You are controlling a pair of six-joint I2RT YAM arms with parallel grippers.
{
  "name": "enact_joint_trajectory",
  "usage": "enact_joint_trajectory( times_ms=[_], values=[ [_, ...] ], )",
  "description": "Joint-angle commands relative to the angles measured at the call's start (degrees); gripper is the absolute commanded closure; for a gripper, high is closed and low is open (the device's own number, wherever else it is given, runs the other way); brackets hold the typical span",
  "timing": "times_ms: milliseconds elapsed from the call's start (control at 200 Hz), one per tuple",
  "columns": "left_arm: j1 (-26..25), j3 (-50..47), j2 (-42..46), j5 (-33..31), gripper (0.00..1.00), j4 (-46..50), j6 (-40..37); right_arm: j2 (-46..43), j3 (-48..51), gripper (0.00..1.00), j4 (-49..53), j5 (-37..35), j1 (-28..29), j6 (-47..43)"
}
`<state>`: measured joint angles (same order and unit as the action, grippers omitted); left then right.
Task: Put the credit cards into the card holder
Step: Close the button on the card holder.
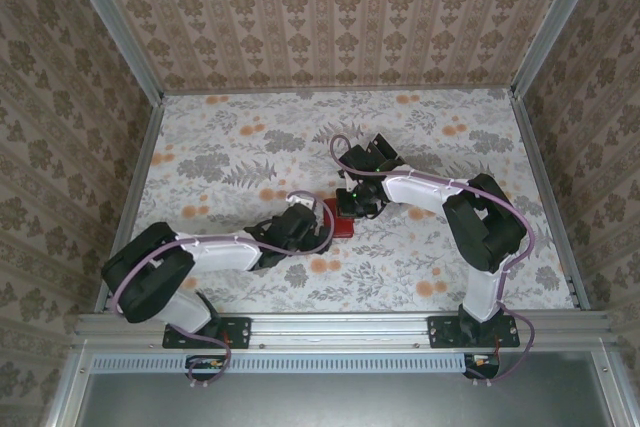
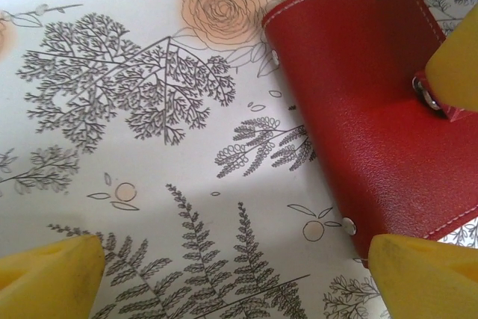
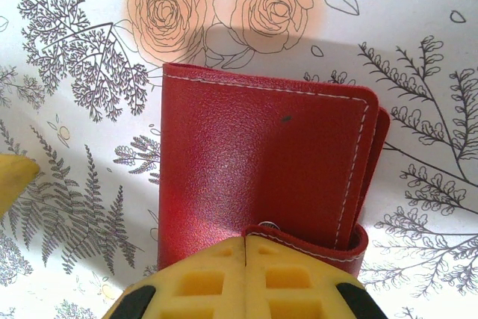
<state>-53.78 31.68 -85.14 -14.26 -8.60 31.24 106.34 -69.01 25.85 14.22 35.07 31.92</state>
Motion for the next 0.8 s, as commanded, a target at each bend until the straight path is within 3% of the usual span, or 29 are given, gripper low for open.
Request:
enact_joint_trajectory(
  times_ms=[0,795],
  values=[
    [-0.6,1.1,-1.7,-1.3,0.00,-2.4,-1.3,-1.8,0.5,1.00,-0.3,1.1,-0.3,0.8],
    [-1.9,0.9,-7.6,-0.6,0.00,-2.9,1.7,-2.3,-1.4,1.00,-1.0,2.3,-1.2,1.3]
  ],
)
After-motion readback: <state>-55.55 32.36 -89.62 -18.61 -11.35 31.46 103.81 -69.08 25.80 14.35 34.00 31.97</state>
